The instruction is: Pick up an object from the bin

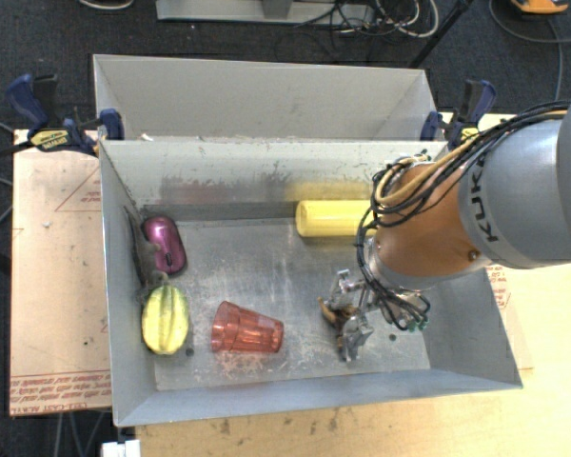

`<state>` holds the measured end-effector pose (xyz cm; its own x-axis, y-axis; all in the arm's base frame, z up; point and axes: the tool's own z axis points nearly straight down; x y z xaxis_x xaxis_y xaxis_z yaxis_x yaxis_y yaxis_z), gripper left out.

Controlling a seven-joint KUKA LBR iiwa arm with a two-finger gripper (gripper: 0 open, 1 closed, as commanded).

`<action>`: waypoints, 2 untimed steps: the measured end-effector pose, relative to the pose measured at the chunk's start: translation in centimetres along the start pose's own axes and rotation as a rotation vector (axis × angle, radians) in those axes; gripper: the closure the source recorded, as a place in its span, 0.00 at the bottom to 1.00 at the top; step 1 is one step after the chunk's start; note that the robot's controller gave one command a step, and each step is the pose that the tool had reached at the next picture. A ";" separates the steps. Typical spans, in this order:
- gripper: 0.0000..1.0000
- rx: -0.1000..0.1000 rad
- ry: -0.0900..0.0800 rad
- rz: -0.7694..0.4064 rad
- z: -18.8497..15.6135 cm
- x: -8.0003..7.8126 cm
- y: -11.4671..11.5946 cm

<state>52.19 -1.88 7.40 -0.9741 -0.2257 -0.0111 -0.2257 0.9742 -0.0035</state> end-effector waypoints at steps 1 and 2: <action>1.00 0.000 0.000 0.000 0.0 0.0 0.0; 1.00 -0.003 0.007 0.031 -14.8 0.5 1.1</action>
Offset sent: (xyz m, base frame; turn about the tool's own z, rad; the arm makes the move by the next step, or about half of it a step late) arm -0.0102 0.0098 0.1477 0.0312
